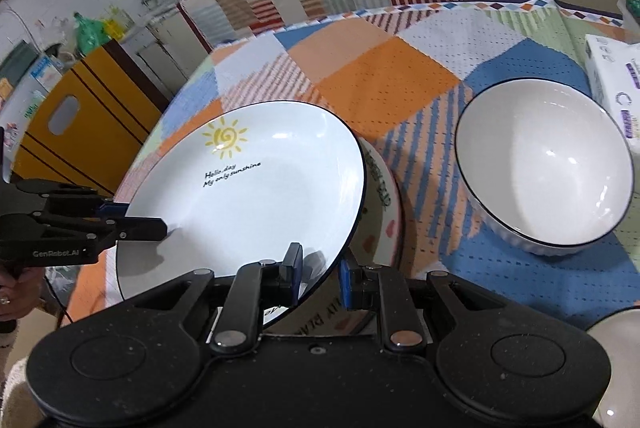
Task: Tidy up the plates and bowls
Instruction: 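Lower the sun plate onto the bunny plate stack and open the left gripper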
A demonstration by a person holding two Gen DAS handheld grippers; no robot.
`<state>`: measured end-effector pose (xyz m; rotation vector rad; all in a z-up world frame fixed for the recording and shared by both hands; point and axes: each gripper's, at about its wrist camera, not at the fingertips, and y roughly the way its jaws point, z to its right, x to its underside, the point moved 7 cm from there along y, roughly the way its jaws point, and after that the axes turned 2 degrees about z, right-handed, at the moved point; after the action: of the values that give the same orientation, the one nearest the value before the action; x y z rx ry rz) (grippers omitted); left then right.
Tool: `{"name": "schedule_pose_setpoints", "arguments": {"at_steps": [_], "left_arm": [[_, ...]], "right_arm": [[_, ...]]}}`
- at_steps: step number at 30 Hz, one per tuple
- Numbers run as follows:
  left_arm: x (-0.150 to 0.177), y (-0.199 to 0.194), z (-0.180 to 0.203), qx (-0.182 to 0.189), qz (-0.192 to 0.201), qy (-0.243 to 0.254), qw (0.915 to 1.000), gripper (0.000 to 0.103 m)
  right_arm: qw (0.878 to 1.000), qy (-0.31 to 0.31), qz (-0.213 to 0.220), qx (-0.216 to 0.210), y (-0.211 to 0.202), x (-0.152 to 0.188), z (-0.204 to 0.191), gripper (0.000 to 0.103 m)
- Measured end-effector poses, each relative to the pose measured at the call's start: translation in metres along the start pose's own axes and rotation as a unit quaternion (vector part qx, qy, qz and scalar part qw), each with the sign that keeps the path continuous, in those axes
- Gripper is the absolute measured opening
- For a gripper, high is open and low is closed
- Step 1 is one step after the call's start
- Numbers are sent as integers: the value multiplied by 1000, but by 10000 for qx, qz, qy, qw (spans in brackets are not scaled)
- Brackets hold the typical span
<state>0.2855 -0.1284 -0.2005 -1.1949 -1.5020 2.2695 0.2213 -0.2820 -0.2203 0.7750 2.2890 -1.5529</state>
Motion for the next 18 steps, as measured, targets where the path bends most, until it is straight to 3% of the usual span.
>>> {"name": "schedule_pose_setpoints", "arguments": {"at_steps": [3, 12, 18], "left_arm": [[3, 4, 3, -49, -98, -20, 9999, 26], [5, 8, 2, -198, -121, -205, 9995, 27], [7, 11, 7, -384, -97, -313, 9987, 27]], "right_arm": [[9994, 6, -224, 257, 1, 2, -1, 24], [9955, -418, -369, 768, 0, 3, -13, 31], [9804, -1143, -628, 1475, -2, 1, -28, 35]]}}
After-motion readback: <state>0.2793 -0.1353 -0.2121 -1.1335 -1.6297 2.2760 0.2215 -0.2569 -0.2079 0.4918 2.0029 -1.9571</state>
